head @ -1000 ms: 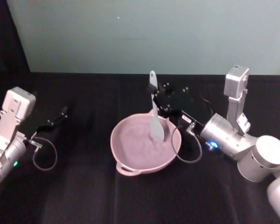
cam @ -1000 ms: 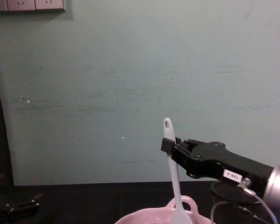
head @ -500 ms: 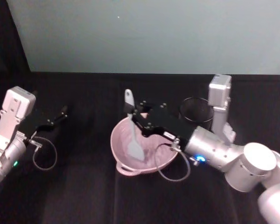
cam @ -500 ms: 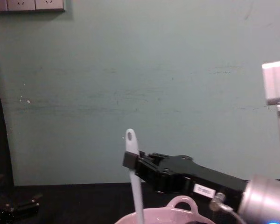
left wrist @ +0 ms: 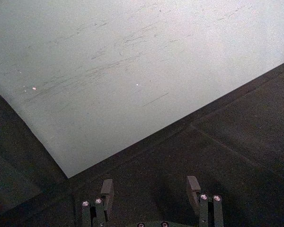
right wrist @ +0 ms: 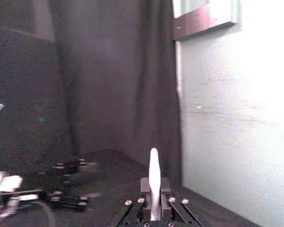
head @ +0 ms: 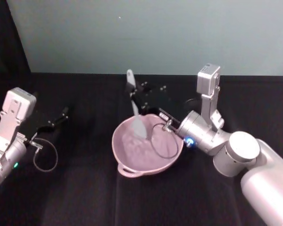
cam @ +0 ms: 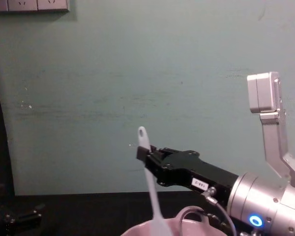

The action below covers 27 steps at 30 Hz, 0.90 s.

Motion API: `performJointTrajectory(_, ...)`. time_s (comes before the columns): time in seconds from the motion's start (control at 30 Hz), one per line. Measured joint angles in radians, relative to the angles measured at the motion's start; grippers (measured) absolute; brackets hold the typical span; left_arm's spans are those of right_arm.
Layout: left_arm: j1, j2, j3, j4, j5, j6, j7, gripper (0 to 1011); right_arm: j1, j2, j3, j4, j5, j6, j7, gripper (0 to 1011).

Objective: Use the one hand to pick up the spoon and stir the clear water in the bowl.

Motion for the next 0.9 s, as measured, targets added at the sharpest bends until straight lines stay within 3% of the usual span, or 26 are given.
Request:
performJointTrajectory(0.1, 0.000, 0.000, 0.000, 0.000, 0.000, 0.000, 0.000, 1011, 0.026, -0.006, 0.019, 0.051, -0.022, -0.032, -0.019, 122)
performJointTrajectory(0.27, 0.000, 0.000, 0.000, 0.000, 0.000, 0.000, 0.000, 1011, 0.022, 0.014, 0.043, 0.043, -0.029, -0.035, -0.025, 123)
performJointTrajectory(0.47, 0.000, 0.000, 0.000, 0.000, 0.000, 0.000, 0.000, 1011, -0.040, 0.067, 0.073, -0.058, -0.013, 0.018, -0.012, 123)
performJointTrajectory(0.63, 0.000, 0.000, 0.000, 0.000, 0.000, 0.000, 0.000, 1011, -0.111, 0.108, 0.084, -0.167, 0.026, 0.080, 0.014, 123)
performJointTrajectory(0.9, 0.000, 0.000, 0.000, 0.000, 0.000, 0.000, 0.000, 1011, -0.164, 0.128, 0.063, -0.260, 0.080, 0.142, 0.046, 123)
